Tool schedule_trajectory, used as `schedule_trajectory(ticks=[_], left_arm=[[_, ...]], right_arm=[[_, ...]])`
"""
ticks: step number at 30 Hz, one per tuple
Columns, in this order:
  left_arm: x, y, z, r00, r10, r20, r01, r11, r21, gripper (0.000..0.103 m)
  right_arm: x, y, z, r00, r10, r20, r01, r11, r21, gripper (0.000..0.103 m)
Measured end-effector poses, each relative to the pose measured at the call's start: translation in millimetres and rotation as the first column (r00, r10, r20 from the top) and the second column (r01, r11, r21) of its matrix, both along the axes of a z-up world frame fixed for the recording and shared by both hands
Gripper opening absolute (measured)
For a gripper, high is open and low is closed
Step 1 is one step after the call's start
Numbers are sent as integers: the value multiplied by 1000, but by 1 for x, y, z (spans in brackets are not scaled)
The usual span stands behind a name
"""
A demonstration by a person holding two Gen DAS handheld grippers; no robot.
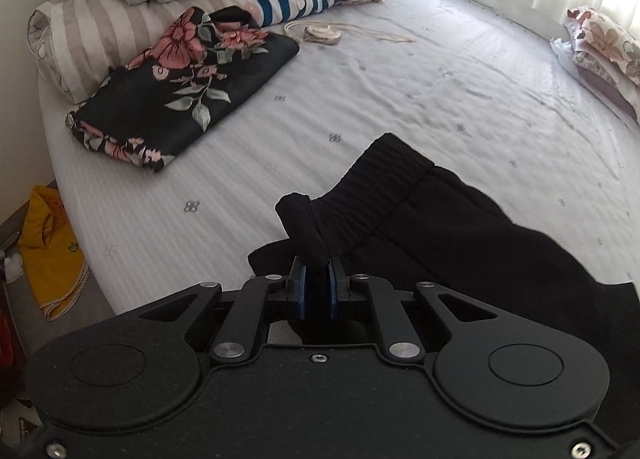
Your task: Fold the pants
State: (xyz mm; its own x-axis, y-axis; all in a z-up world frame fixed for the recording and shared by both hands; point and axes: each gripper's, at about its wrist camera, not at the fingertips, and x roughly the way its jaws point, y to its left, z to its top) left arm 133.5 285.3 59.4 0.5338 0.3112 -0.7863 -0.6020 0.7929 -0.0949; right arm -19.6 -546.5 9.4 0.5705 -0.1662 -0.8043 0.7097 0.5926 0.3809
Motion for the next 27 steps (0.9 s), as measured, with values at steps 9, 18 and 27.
schedule_trajectory(ticks=[9,18,27], left_arm=[[5,-25,-14,998,-57,-37,62,986,154,16],[-4,-68,11,987,-154,40,144,972,187,51],[-11,-193,43,872,-459,172,410,875,256,74]], right_arm=[[-2,-5,-5,999,1,34,-2,999,32,29],[-3,47,42,957,254,138,-249,967,-50,73],[32,154,64,794,565,225,-525,823,-217,92]])
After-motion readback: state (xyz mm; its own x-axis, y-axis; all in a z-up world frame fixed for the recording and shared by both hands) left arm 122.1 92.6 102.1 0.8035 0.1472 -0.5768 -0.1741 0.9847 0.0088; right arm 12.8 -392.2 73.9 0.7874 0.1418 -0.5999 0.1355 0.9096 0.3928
